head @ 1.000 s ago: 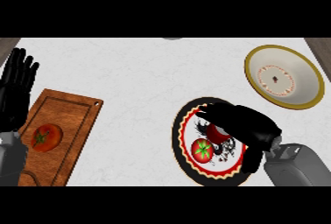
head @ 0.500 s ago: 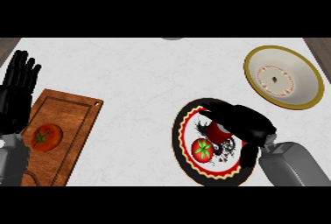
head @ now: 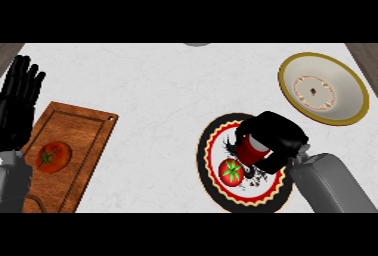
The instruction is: Pick the can from the plate and place it in the bowl
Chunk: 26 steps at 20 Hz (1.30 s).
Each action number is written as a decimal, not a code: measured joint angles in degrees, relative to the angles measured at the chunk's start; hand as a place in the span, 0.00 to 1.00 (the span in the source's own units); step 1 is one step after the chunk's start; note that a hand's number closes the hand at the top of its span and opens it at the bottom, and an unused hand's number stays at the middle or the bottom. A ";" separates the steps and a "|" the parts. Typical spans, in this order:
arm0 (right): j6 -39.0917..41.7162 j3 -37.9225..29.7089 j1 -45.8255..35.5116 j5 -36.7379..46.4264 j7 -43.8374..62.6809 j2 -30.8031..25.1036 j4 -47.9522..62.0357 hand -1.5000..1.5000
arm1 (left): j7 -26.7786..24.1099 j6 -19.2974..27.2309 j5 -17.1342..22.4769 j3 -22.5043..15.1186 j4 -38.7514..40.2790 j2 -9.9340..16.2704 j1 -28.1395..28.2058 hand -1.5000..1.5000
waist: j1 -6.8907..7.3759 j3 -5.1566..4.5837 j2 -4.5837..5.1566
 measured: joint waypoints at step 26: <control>-10.23 -33.86 -8.06 -8.81 -33.29 -39.18 33.96 1.00 | -0.68 -0.44 0.19 -0.54 -2.24 -1.50 -1.21 0.50 | 3.05 1.36 3.53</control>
